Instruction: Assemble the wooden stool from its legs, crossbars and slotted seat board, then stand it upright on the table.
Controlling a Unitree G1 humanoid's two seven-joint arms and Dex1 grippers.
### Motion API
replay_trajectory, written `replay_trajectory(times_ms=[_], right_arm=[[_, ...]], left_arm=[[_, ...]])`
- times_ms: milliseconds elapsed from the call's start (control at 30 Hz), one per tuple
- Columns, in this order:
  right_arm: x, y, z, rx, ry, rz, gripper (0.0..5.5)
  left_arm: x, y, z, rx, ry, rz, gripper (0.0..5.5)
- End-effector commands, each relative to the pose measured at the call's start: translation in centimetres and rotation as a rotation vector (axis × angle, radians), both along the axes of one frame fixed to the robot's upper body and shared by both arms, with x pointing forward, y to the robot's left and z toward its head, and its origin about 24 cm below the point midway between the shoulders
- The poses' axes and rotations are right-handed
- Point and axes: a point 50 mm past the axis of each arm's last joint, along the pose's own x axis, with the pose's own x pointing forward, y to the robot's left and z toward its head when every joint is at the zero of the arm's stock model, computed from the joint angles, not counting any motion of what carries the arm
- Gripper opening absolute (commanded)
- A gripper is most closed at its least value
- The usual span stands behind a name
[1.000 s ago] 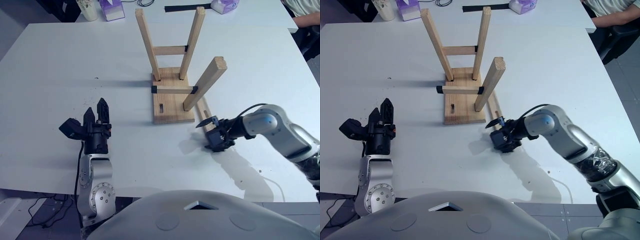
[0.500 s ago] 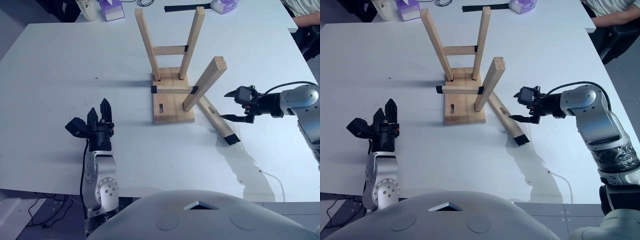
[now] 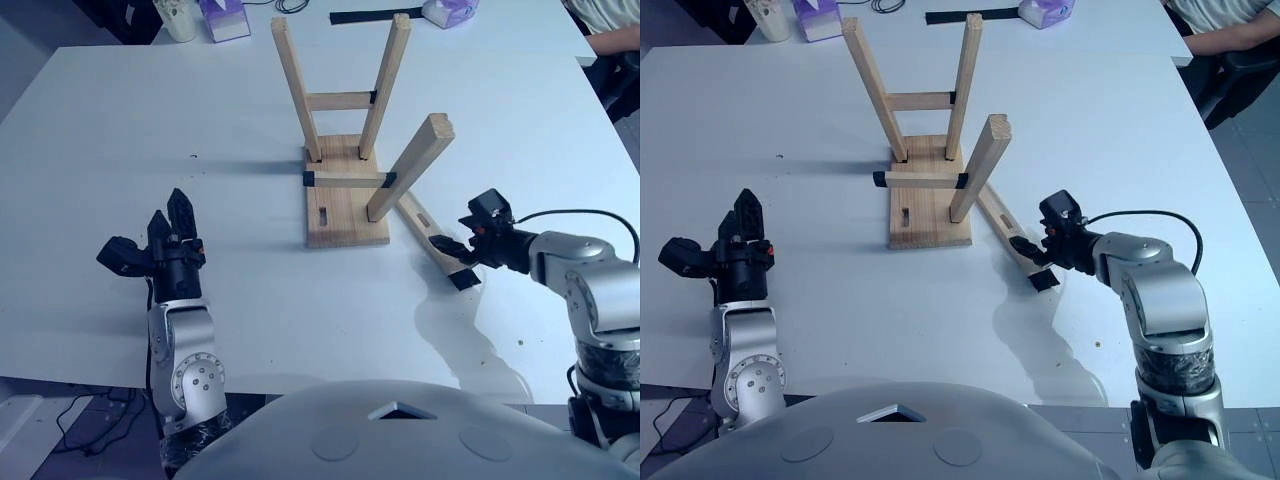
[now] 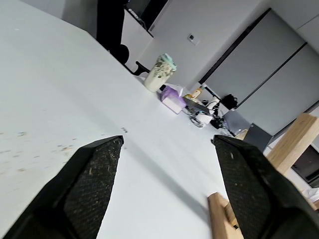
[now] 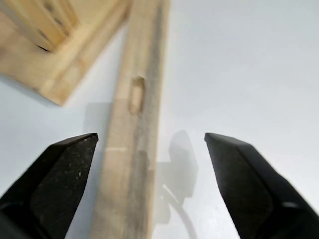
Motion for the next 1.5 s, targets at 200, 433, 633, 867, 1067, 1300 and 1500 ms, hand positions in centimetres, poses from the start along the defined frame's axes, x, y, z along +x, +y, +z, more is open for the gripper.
replay_trajectory(times_ms=[200, 433, 633, 867, 1067, 1300, 1500], right_arm=[[-2.9, -1.0, -3.9, -0.119, 0.057, 0.031, 3.95], [-2.9, -1.7, -4.2, -0.083, 0.015, 0.037, 3.03], [-1.2, -1.9, -4.1, -0.004, 0.026, -0.027, 2.21], [3.6, -3.3, -2.0, 0.231, -0.086, -0.326, 2.06], [13.1, -5.5, 6.1, 0.751, -0.419, -0.626, 2.06], [15.5, 0.1, 15.1, 1.048, -0.708, -0.266, 2.06], [11.6, 3.7, 19.6, 1.106, -0.843, 0.152, 2.06]], left_arm=[[0.7, 0.6, 0.2, -0.013, 0.009, -0.013, 3.37], [1.6, 0.6, -0.1, -0.005, 0.01, -0.011, 3.37], [2.5, 1.4, -0.2, -0.04, 0.018, 0.087, 3.37], [3.5, 2.2, 1.9, -0.015, -0.004, 0.149, 3.37], [8.4, 2.0, 5.8, 0.082, -0.023, -0.117, 3.37], [13.0, -1.4, 13.5, 0.426, -0.055, -0.434, 3.37], [12.7, -3.5, 20.7, 0.42, -0.402, -0.671, 3.37]])
